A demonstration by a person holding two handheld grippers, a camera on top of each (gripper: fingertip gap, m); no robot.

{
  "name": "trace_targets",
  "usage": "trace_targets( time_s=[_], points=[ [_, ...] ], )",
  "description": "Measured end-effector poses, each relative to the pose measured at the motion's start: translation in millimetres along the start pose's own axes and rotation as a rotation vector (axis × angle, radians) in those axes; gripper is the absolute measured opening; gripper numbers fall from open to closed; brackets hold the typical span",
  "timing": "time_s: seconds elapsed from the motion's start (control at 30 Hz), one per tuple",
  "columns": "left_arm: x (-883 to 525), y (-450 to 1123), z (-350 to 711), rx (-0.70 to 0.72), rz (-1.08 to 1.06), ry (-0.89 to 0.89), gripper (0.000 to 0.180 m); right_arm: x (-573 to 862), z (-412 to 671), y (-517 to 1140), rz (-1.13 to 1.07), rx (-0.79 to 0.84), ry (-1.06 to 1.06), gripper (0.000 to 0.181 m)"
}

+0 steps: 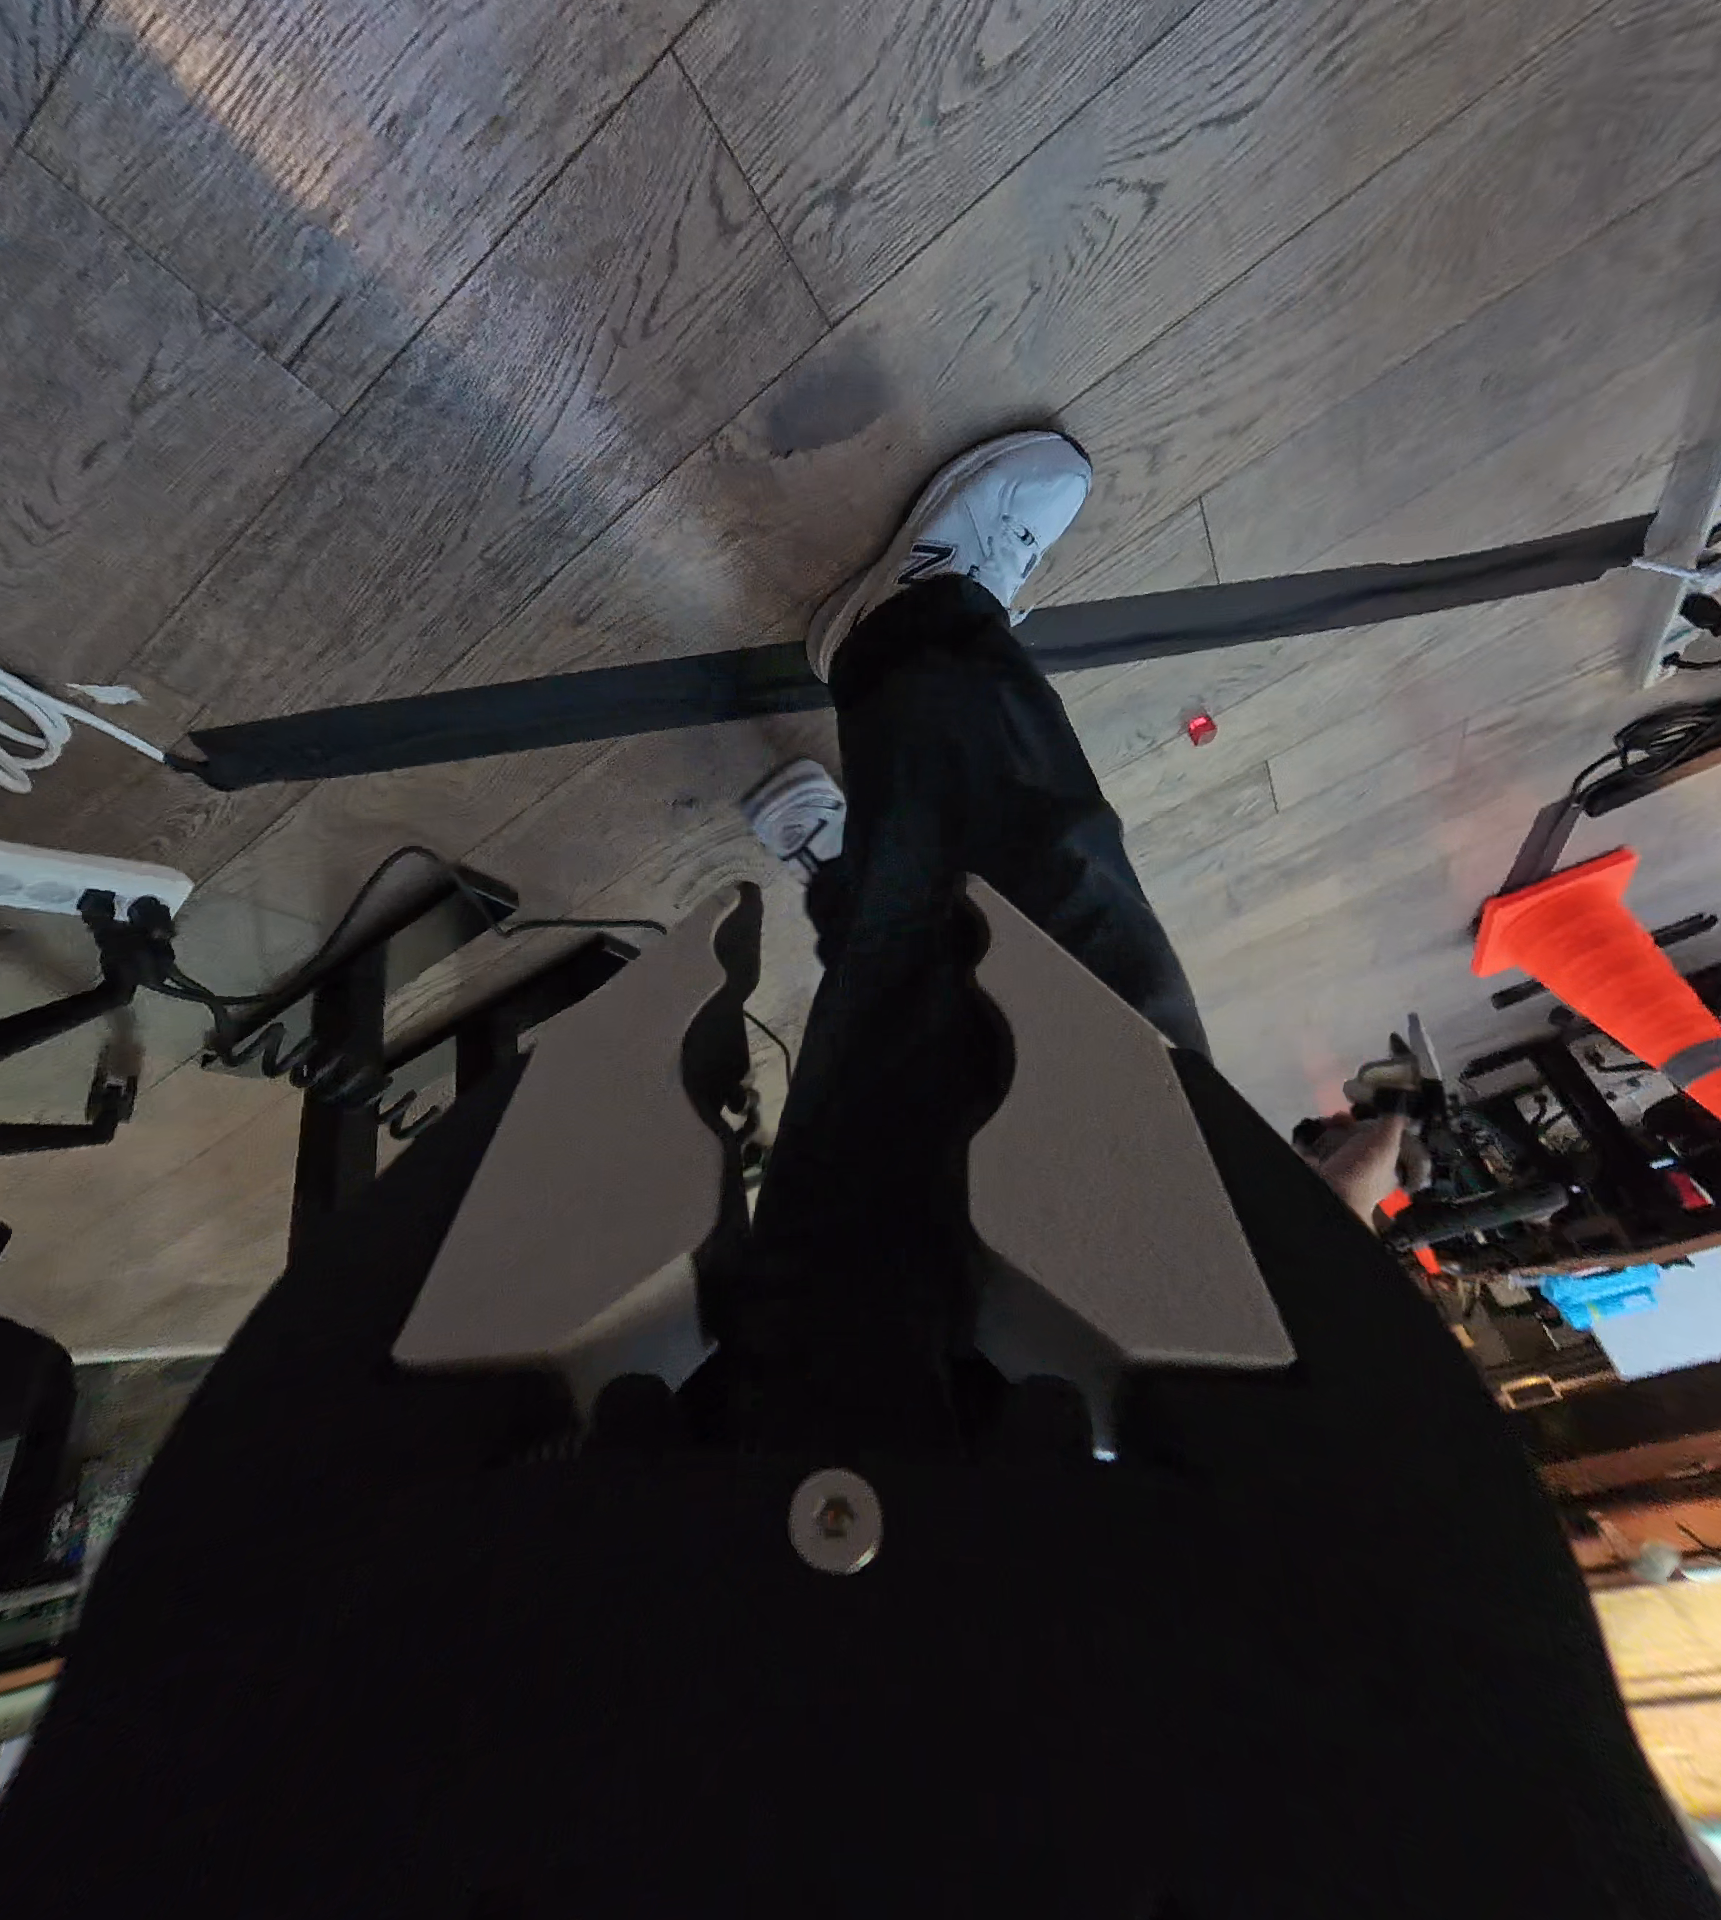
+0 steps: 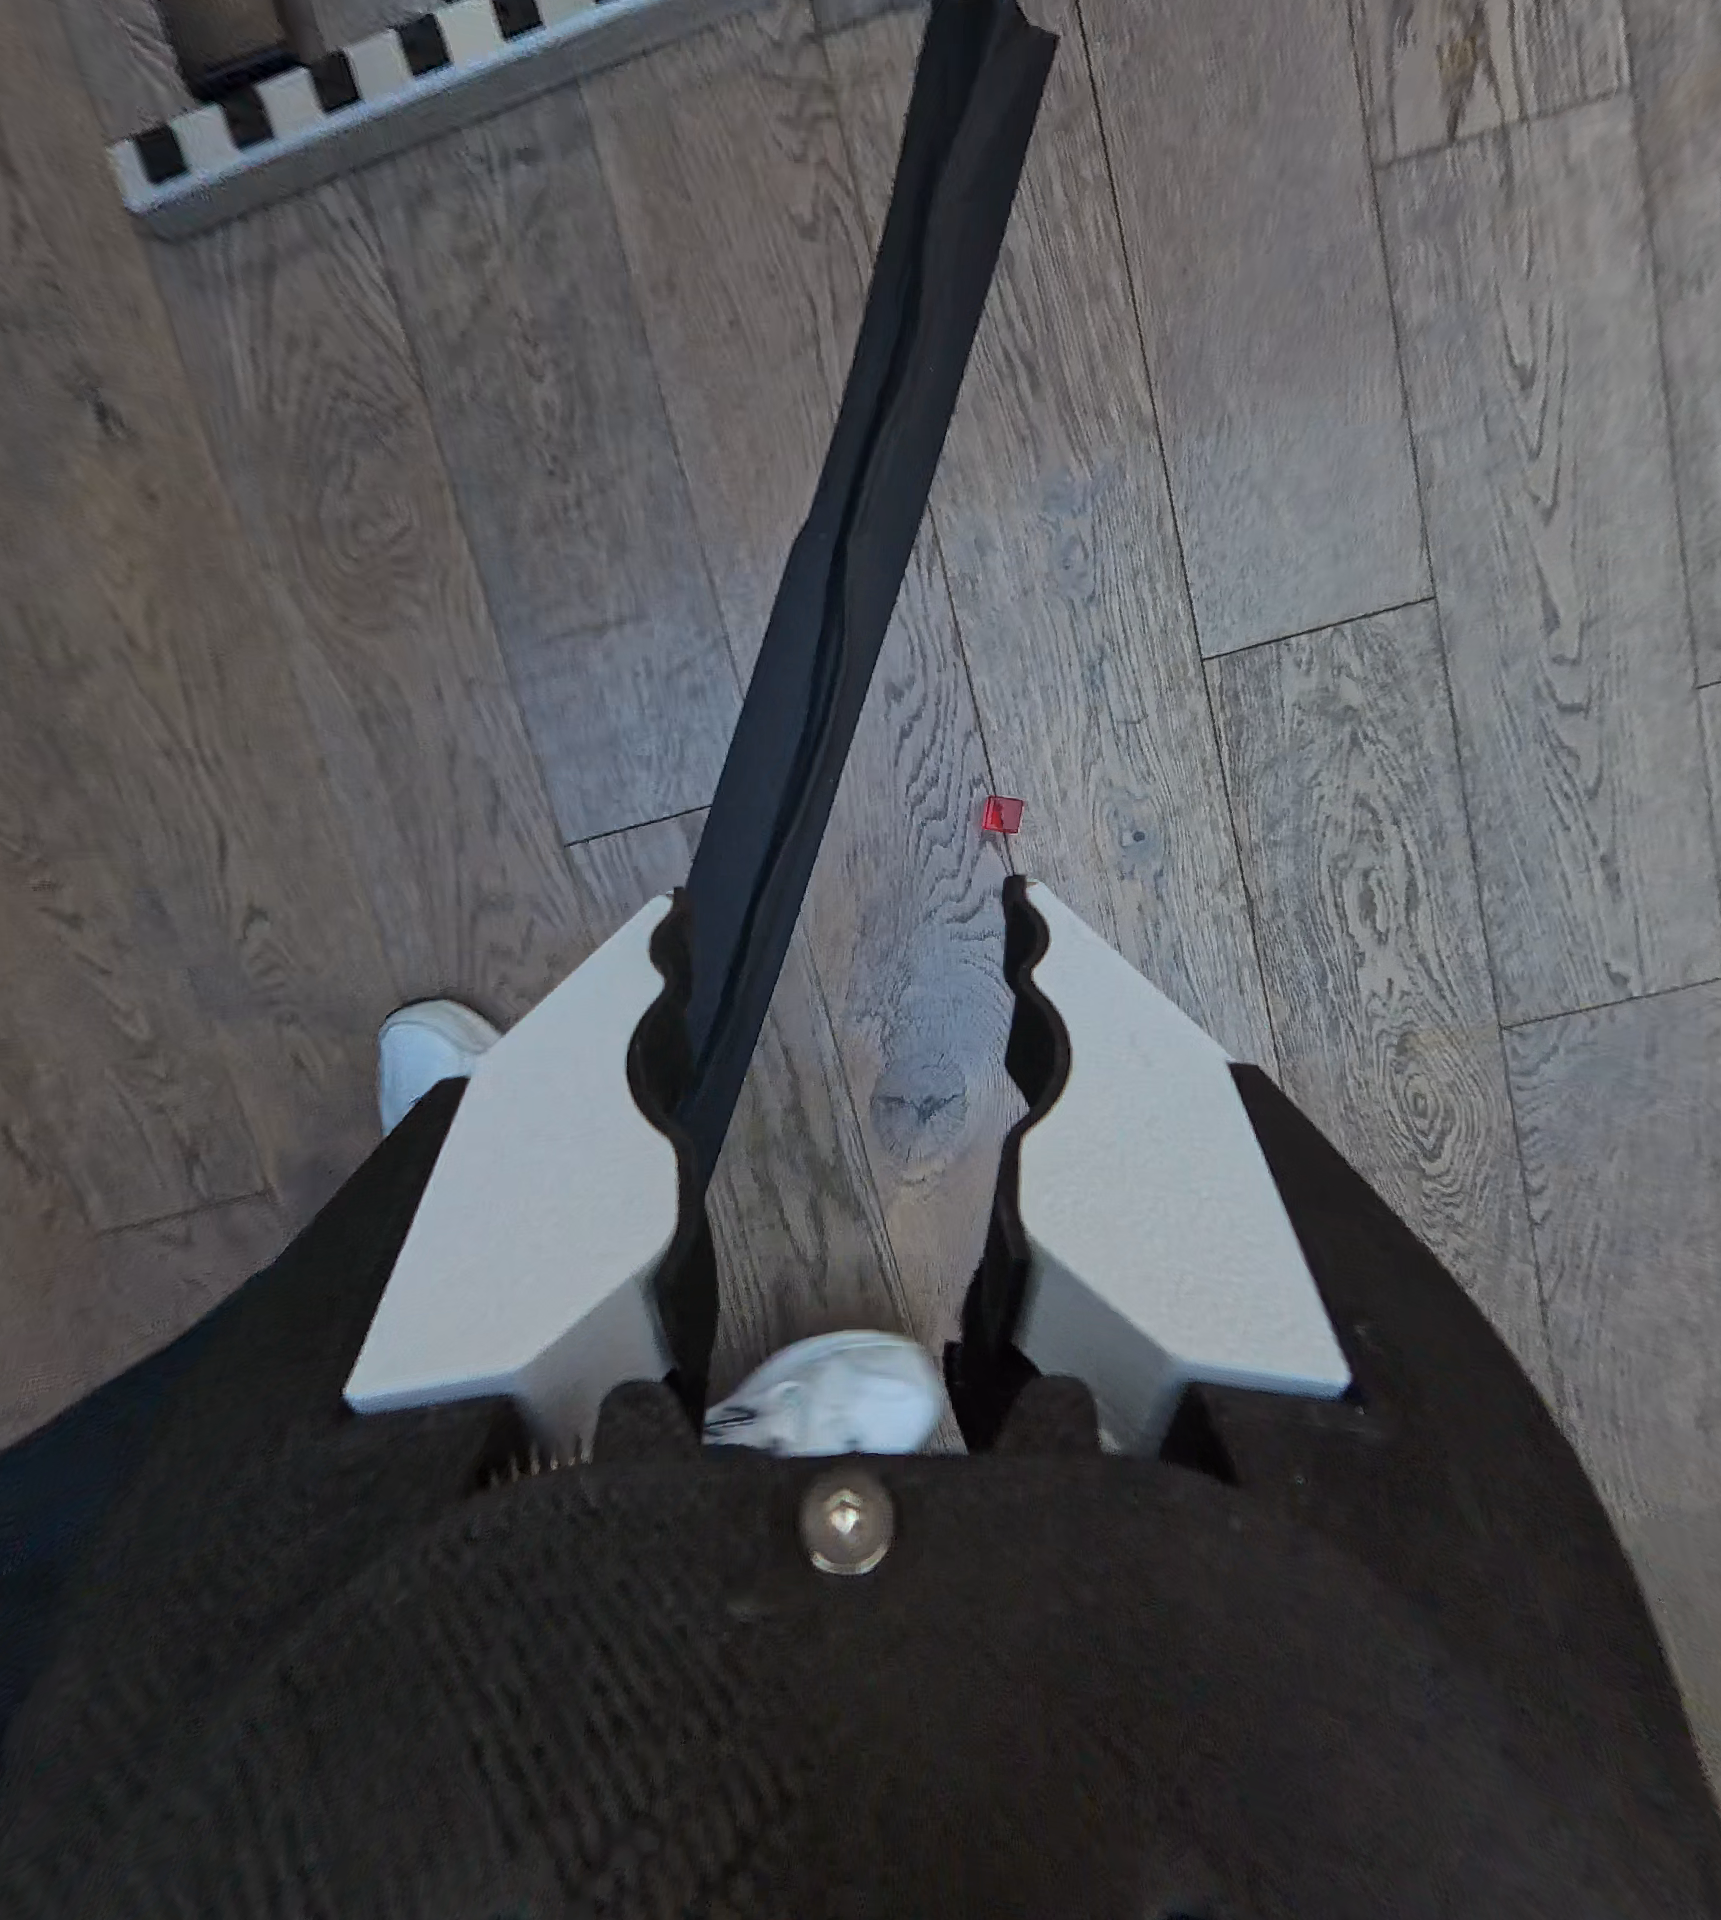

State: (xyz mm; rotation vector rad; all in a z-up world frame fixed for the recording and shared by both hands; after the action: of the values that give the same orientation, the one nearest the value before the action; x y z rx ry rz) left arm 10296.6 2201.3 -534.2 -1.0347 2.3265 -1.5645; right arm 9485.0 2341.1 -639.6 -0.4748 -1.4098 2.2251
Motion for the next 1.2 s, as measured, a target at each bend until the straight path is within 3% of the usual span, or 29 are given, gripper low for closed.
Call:
trace_targets(
  time_s=[0.13, 0.3, 0.43, 0.5, 0.57, 0.73, 0.83, 1.0, 1.2],
  points=[
    [-13, 43, -58, -0.012, 0.09, 0.026, 0.042, 38, -35, 150, 0.019, -0.119, 0.054, 0.056],
    [-59, 109, -133, 0.111, 0.065, -0.27, 0.034, 72, -88, 314, 0.0, -0.27, 0.01, 0.054],
    [-77, 164, -168, 0.037, 0.075, -0.434, 0.034, 91, -109, 397, 0.002, -0.348, 0.03, 0.058],
    [-72, 185, -170, -0.001, 0.11, -0.41, 0.028, 96, -119, 421, -0.029, -0.427, -0.009, 0.053],
    [-65, 207, -162, -0.065, 0.13, -0.35, 0.027, 99, -123, 434, -0.056, -0.485, -0.003, 0.025],
    [-20, 262, -131, -0.097, 0.016, -0.138, 0.016, 68, -93, 394, 0.187, -0.355, 0.082, 0.025],
    [19, 282, -143, -0.035, -0.166, -0.065, 0.014, 17, -86, 331, 0.344, -0.431, -0.119, 0.025],
    [52, 276, -203, 0.187, -0.513, -0.148, 0.022, -73, -51, 190, 0.541, -0.491, -0.587, 0.025],
    [21, 178, -270, 0.413, -0.523, -0.144, 0.034, -188, 60, -17, 0.675, -0.329, -1.113, 0.025]
  ],
)
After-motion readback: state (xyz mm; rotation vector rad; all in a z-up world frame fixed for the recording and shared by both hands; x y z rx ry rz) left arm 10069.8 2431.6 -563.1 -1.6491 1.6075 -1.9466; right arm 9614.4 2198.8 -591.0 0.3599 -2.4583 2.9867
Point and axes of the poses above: each gripper's, where its closed fingertips meet, y out along the fingers, z out of its top, x = y × z across the jaws, the point moved 10 cm from there along -y, back along the fingers
